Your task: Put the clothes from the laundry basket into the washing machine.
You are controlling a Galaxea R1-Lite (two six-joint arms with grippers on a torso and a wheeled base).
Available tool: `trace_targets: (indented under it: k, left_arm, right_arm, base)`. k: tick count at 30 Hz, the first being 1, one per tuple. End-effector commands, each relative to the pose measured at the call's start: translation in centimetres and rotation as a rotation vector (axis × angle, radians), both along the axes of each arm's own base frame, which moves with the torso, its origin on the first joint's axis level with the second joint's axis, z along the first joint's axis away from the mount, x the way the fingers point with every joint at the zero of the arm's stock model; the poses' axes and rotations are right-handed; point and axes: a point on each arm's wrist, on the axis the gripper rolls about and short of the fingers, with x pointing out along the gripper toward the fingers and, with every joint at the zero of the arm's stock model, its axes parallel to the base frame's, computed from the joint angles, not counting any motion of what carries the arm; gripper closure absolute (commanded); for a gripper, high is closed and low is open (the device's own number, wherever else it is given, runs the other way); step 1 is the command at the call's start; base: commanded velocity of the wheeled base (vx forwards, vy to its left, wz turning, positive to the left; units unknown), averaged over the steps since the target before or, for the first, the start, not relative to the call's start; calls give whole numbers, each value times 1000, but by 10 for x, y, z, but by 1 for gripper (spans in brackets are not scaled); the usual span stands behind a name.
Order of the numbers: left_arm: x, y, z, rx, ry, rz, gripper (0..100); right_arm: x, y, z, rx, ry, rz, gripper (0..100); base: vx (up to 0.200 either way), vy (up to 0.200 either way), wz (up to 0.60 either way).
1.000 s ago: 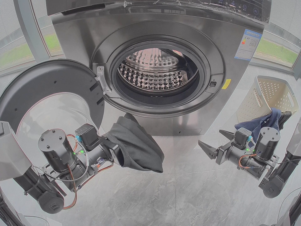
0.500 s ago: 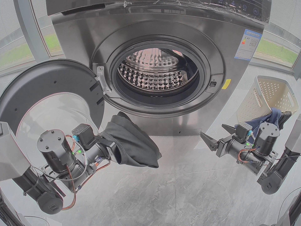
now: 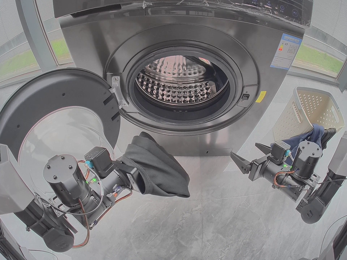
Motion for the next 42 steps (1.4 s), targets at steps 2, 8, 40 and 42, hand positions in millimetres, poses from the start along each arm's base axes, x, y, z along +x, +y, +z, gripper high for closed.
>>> trace_targets:
  k: [2,8,40,42]
  left_arm:
    - [-1,1,1,-2,-4,2,100]
    - [-3,-2,-2,14,3,-10,100]
    - [-2,-4,-8,65,4,-12,100]
    - [-2,-4,-8,63,5,-13,100]
  right_arm:
    - [1,1,-2,0,4,1,0]
    - [1,1,-2,-1,5,1,0]
    - [0,2,-3,-2,12,6,0]
    - [-1,2,-3,-2,12,7,0]
  base:
    - [0,0,0]
    - [0,0,0]
    - [94,-19,0]
    - [0,-200,0]
